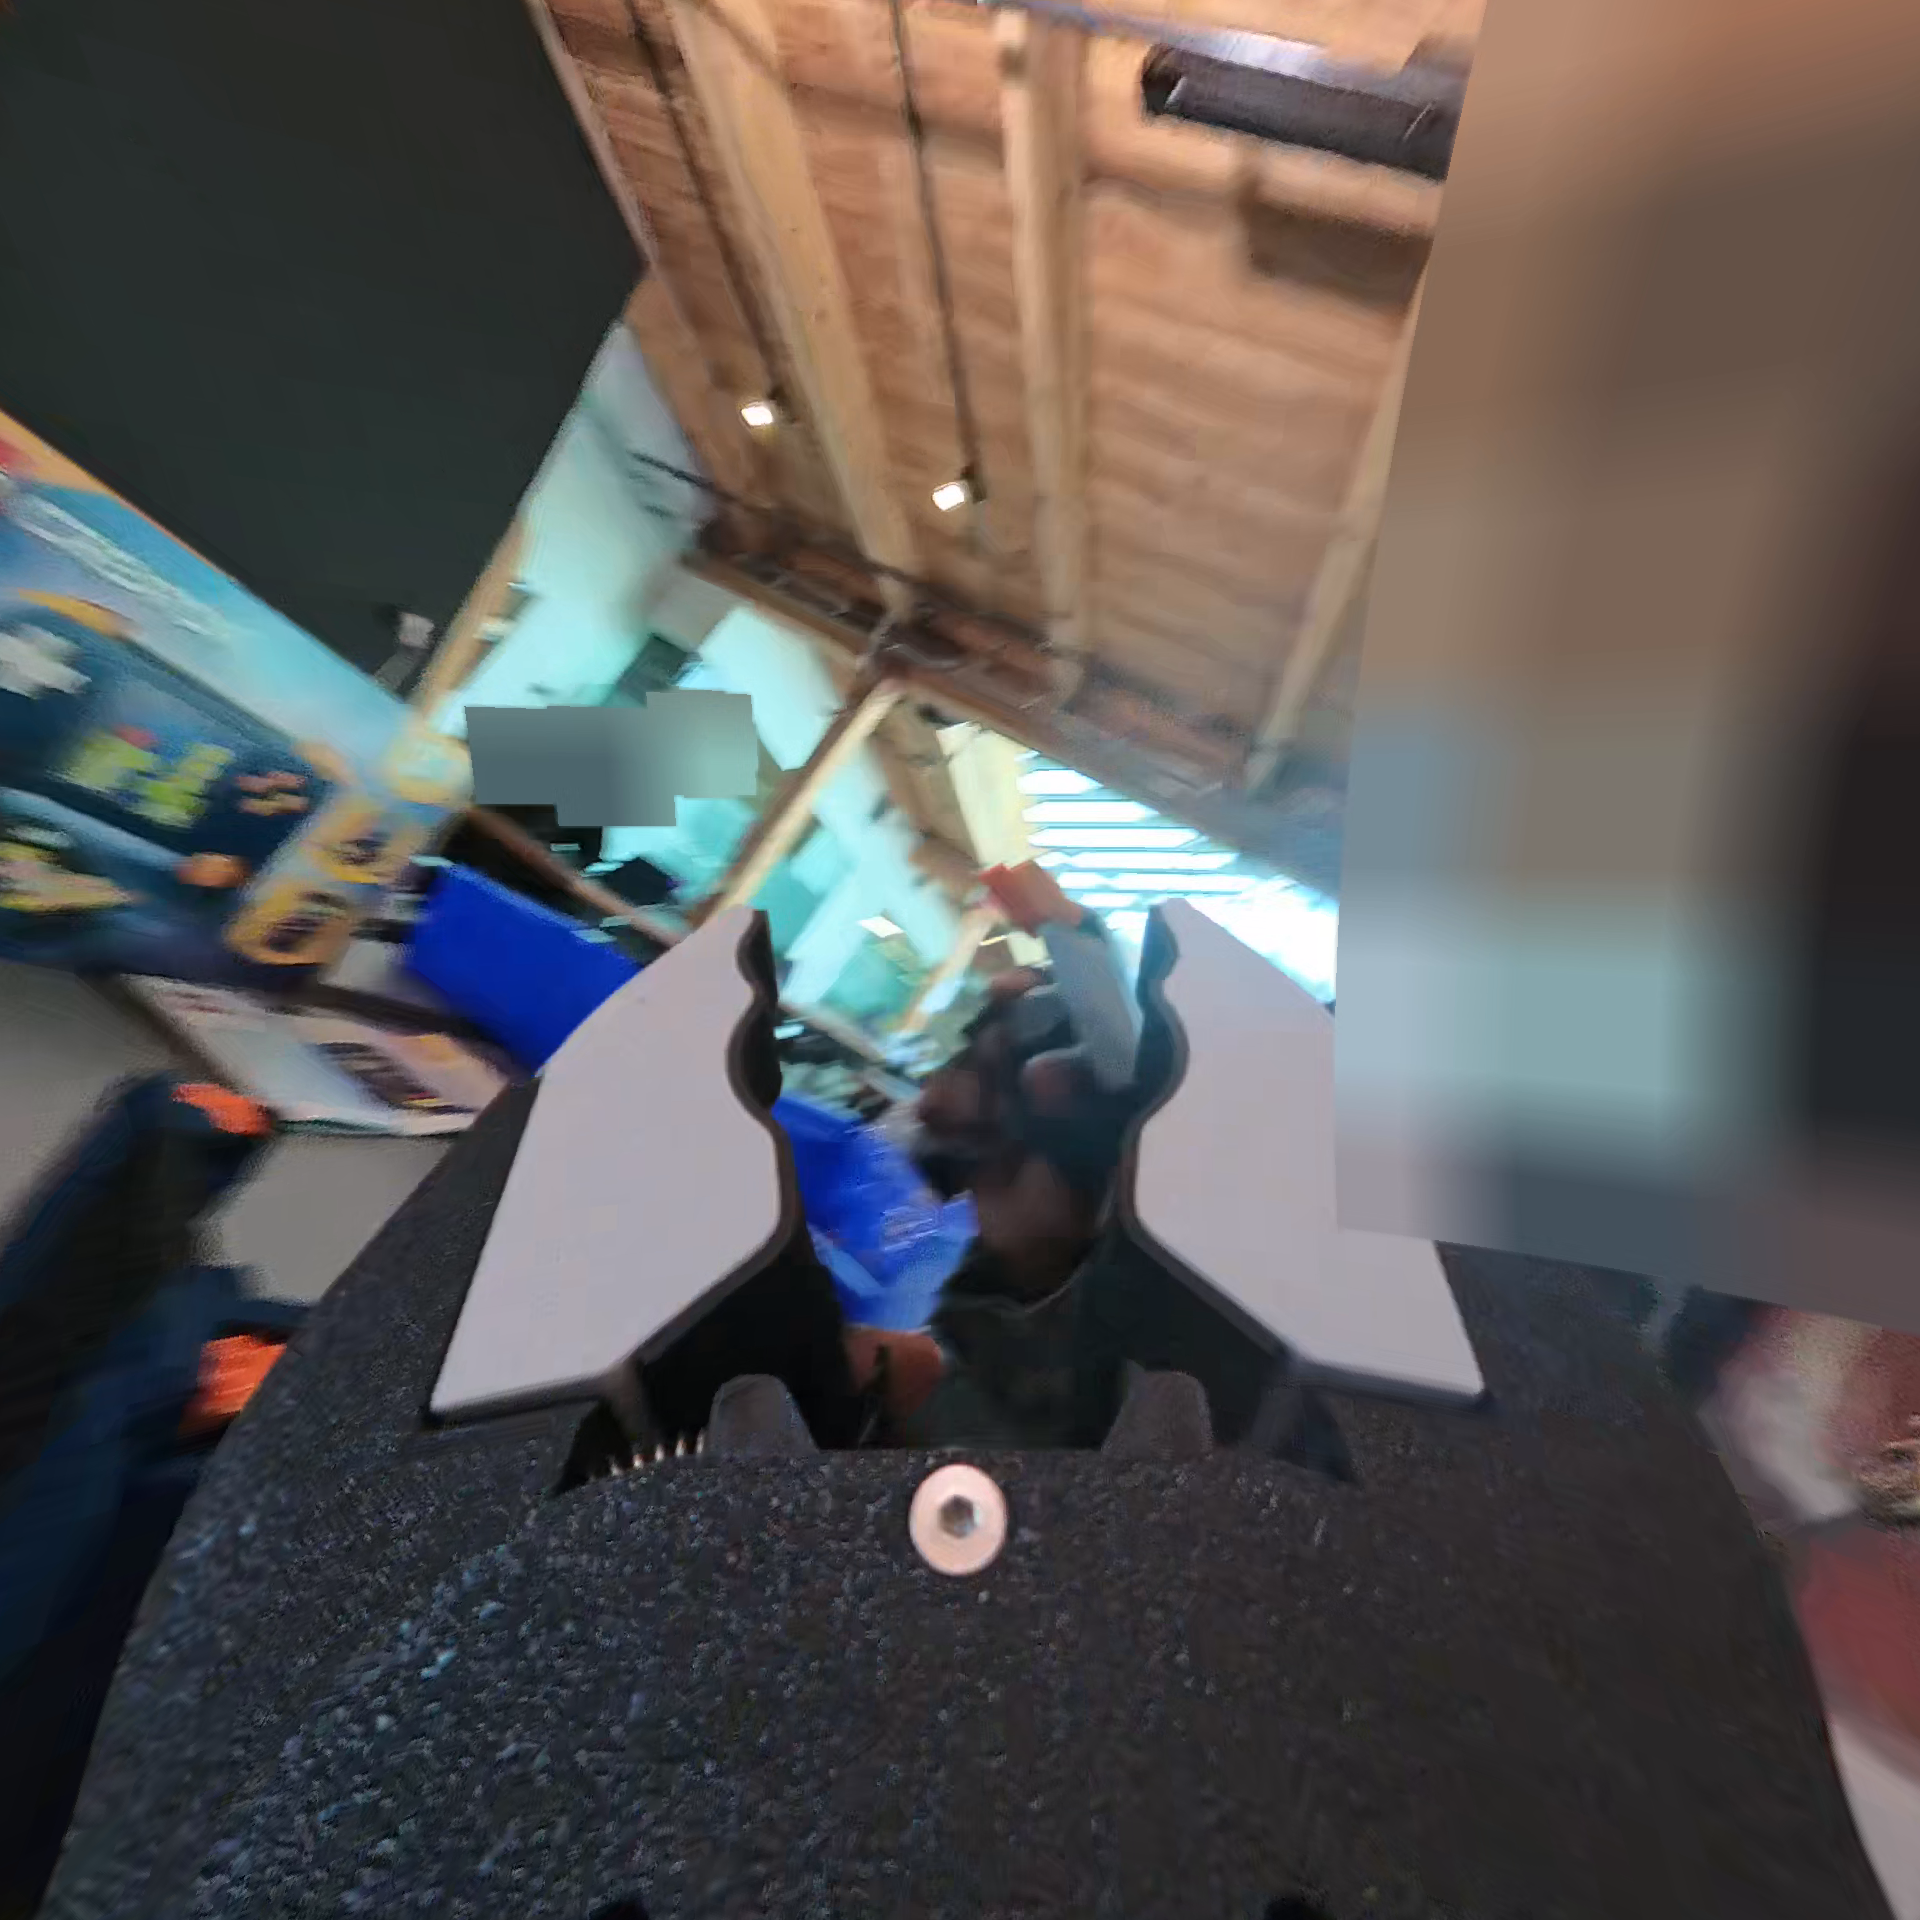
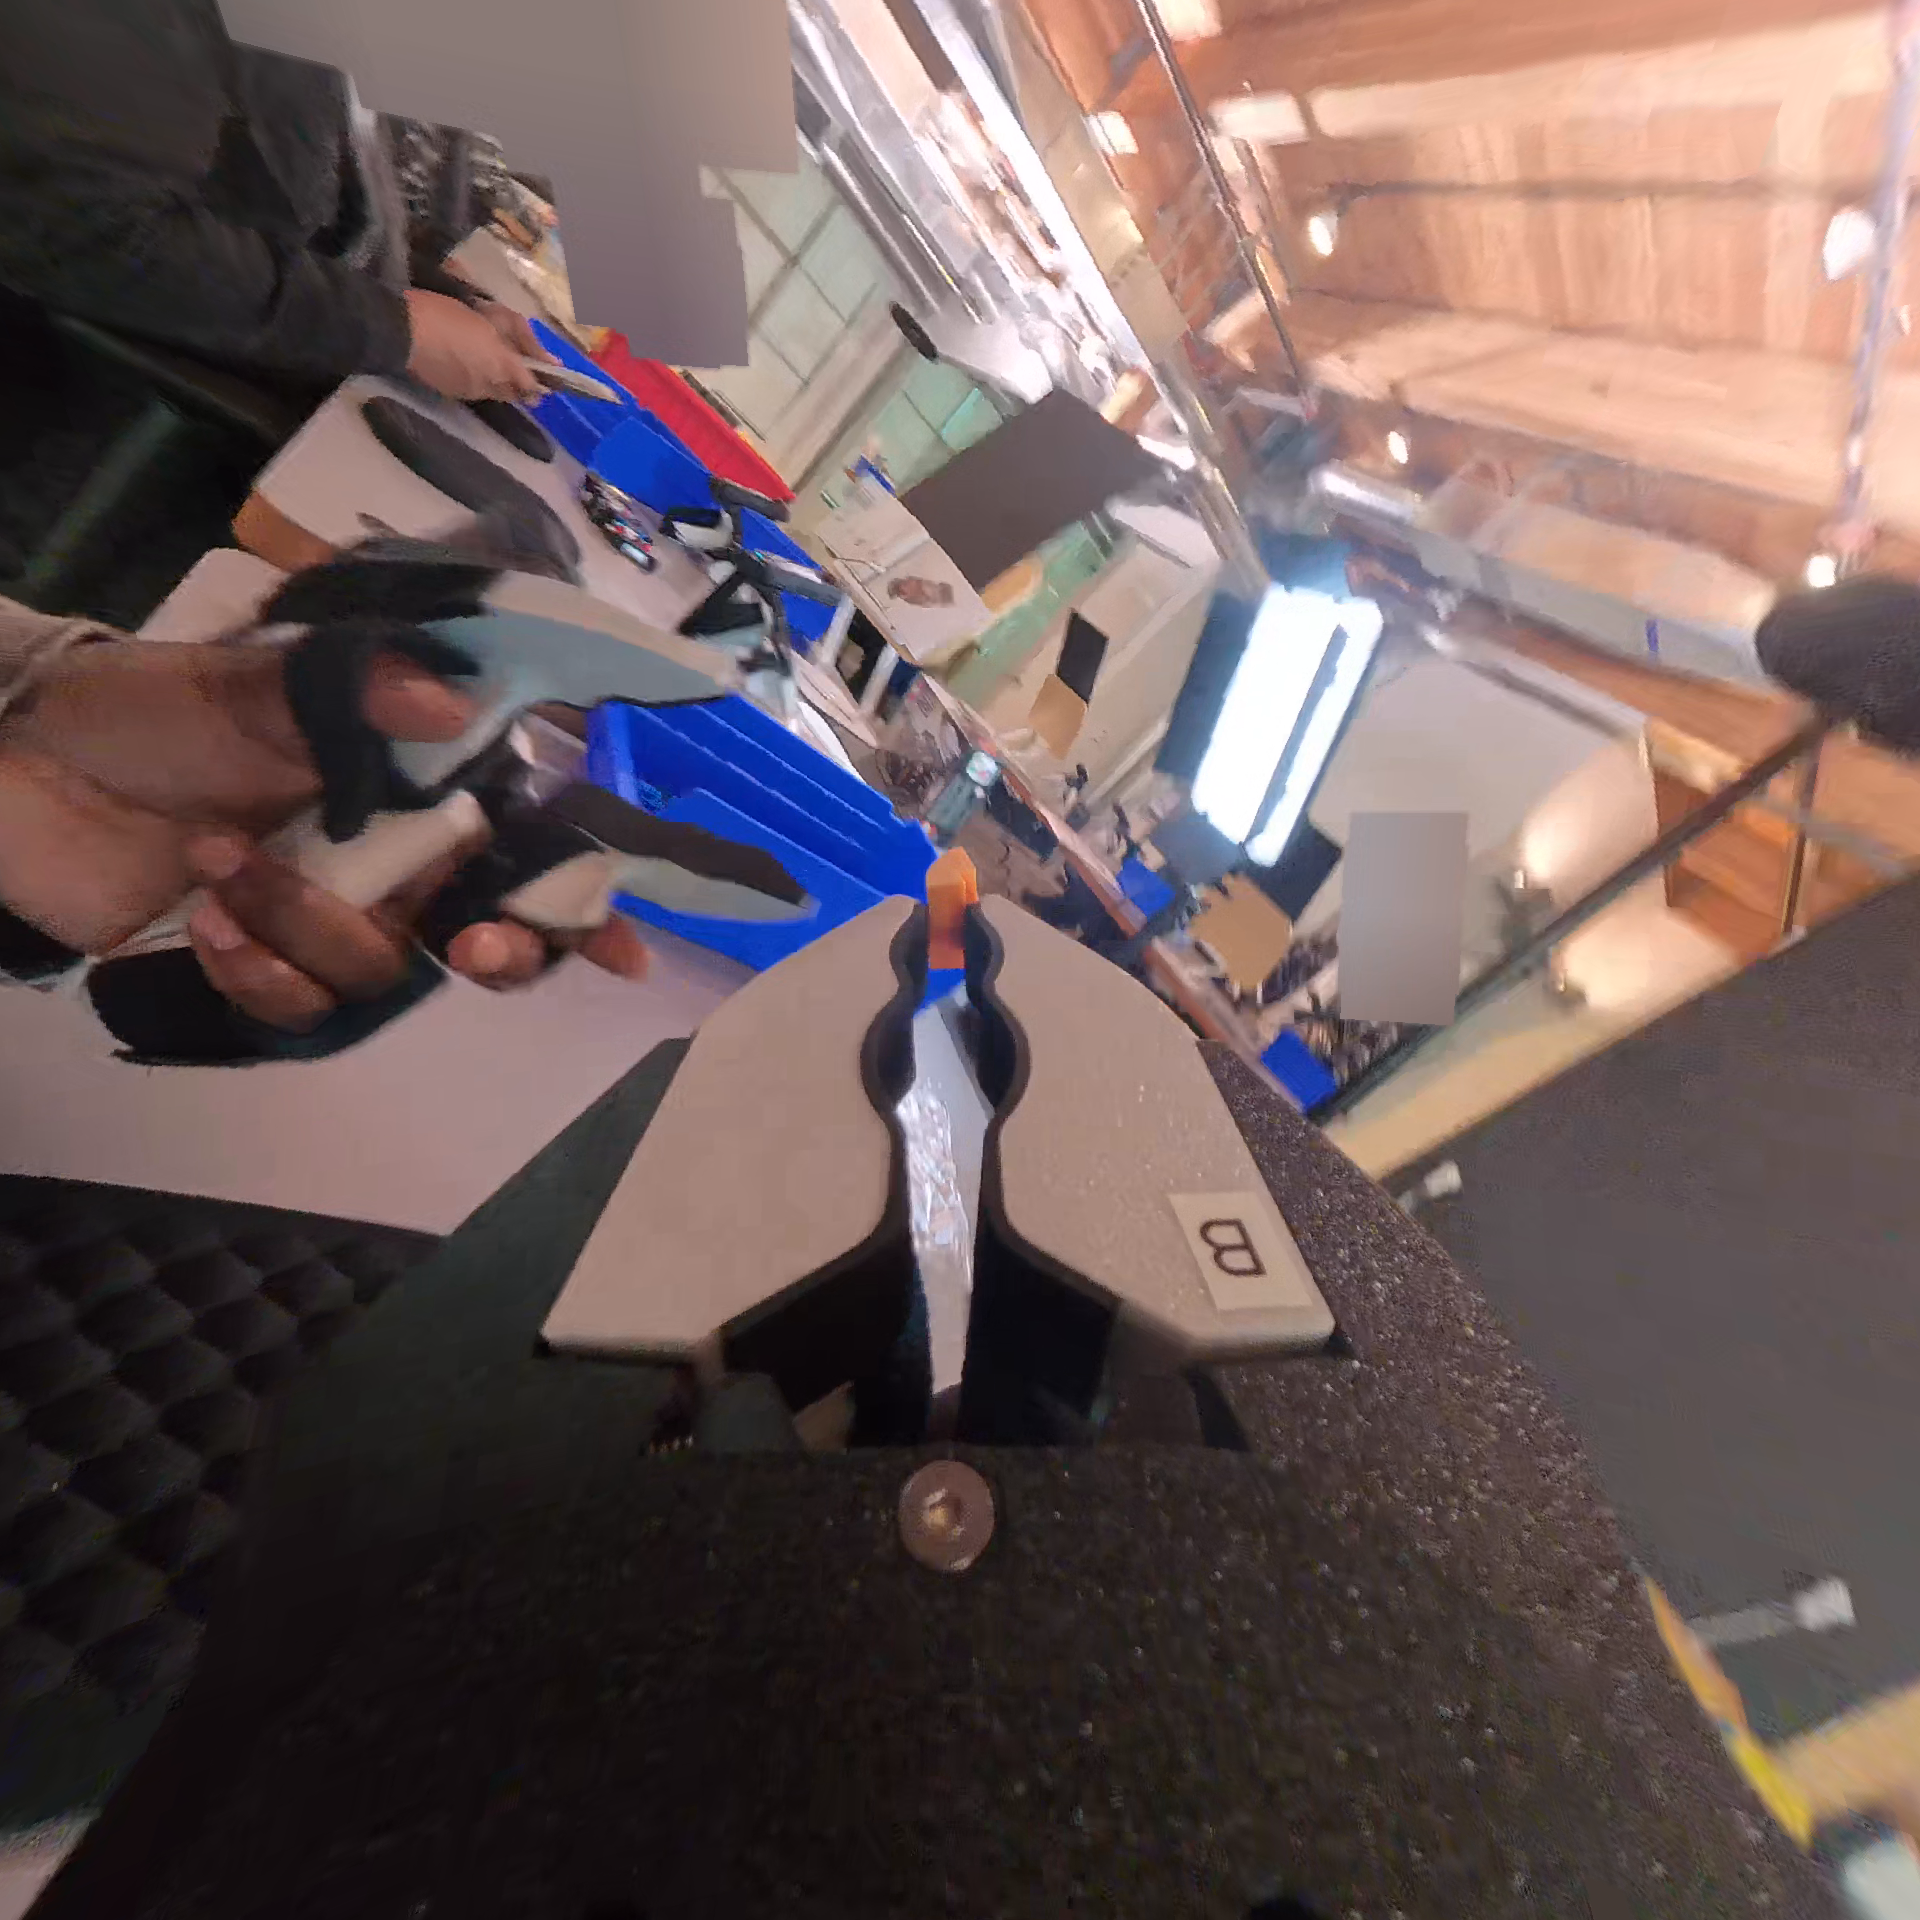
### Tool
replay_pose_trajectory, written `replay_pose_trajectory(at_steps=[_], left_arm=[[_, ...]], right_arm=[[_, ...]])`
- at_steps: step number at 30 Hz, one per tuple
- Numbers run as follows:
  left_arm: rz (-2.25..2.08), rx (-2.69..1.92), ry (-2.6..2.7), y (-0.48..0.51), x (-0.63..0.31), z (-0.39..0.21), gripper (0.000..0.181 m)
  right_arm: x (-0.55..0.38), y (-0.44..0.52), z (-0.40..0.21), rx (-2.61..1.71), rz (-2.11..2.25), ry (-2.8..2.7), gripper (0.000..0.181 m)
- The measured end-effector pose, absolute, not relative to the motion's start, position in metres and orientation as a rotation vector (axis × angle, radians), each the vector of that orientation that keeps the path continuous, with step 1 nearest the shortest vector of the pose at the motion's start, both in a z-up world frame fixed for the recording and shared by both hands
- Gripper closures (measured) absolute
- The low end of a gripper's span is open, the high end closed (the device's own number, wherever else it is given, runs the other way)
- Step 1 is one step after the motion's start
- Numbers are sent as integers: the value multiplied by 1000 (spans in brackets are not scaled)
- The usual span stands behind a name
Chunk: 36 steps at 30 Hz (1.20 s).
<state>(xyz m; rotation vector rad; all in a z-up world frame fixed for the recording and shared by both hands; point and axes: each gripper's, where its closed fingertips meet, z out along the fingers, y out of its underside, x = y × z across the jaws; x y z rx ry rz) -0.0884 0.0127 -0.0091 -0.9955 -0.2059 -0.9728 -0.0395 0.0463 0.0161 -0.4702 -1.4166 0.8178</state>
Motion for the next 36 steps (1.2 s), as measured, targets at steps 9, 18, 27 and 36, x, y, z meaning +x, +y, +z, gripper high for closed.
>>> replay_pose_trajectory(at_steps=[9, 18, 27, 36], left_arm=[[-12, -1435, -12, 4, -142, -63, 44], [-86, -1385, -47, 0, -133, -54, 36], [-129, -1393, -76, -4, -135, -52, 40], [-99, -1426, 12, 0, -127, -60, 46]], right_arm=[[59, 345, 27, -1517, 558, -1224, 175], [126, 568, -67, -2126, 375, -957, 175], [134, 609, -104, -2241, 257, -846, 149], [84, 573, -12, -1755, 536, -850, 78]])
